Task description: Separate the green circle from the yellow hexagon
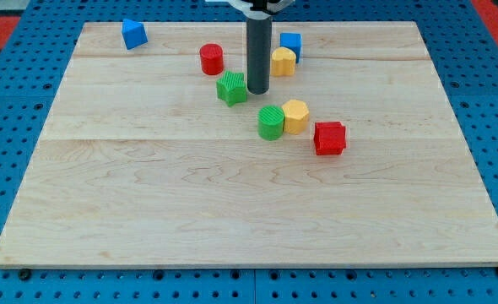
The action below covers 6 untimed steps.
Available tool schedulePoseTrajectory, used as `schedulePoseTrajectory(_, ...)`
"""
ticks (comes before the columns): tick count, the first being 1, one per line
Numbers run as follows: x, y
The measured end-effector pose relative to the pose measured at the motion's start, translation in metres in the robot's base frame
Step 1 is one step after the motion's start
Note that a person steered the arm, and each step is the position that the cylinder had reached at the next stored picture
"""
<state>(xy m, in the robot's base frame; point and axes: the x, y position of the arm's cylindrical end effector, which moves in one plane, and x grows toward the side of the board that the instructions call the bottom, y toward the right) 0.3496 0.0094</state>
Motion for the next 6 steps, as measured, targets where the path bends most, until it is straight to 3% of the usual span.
schedulePoseTrajectory(6, 0.128, 0.071)
